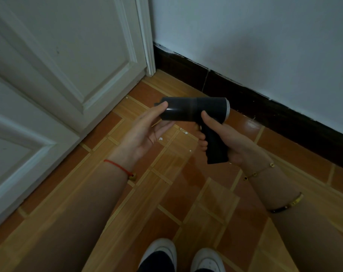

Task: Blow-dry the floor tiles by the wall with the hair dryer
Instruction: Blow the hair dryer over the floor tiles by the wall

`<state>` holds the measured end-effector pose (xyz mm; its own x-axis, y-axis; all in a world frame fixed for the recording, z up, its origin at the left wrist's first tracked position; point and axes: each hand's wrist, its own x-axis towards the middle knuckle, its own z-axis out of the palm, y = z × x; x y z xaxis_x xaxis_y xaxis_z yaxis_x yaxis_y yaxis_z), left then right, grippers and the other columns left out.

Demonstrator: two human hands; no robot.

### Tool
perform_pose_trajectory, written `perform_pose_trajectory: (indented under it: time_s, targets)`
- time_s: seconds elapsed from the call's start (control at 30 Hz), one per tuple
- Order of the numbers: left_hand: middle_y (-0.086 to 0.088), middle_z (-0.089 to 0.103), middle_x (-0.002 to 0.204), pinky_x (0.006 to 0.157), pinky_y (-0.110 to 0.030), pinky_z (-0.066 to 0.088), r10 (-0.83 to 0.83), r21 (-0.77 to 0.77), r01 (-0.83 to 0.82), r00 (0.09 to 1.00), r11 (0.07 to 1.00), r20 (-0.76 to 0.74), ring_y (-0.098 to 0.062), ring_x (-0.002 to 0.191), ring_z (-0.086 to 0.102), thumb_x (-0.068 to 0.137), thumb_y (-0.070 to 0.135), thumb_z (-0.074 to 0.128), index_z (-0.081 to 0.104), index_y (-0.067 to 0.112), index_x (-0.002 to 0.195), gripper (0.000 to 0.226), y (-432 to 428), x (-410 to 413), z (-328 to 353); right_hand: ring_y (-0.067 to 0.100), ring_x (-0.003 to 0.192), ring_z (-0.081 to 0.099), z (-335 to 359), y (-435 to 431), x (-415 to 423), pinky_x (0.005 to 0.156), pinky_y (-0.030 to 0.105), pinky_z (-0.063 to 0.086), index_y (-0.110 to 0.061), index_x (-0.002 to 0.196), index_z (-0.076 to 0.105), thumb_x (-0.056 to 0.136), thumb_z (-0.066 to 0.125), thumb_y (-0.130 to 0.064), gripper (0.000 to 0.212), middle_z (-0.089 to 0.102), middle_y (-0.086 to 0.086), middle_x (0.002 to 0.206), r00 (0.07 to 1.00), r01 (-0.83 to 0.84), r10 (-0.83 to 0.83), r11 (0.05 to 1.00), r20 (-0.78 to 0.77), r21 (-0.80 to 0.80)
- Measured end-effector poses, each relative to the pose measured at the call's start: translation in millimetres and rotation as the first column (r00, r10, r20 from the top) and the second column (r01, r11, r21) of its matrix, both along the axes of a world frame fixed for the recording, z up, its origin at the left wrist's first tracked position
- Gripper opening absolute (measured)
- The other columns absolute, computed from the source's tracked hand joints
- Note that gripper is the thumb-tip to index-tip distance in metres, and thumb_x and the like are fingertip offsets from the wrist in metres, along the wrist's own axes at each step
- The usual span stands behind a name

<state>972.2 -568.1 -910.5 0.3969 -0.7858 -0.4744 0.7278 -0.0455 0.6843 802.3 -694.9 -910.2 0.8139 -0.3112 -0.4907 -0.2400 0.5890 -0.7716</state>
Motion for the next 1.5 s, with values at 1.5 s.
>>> perform_pose_trajectory:
  time_s: [1.5]
  targets:
    - [-0.002, 0.028, 0.16, 0.119, -0.048, 0.023, -0.807, 0.801, -0.117, -0.023, 0.588, 0.589, -0.024, 0.146, 0.027, 0.088, 0.036, 0.066, 0.031, 0.017, 0.152, 0.075, 65, 27, -157, 0.012, 0.044, 0.06, -108, -15, 89, 0.053, 0.025, 0.055, -0.001, 0.084, 0.067, 0.084, 0.07, -0.048, 0.047, 0.072, 0.018, 0.071, 0.934, -0.267, -0.047, 0.572, -0.355, -0.776]
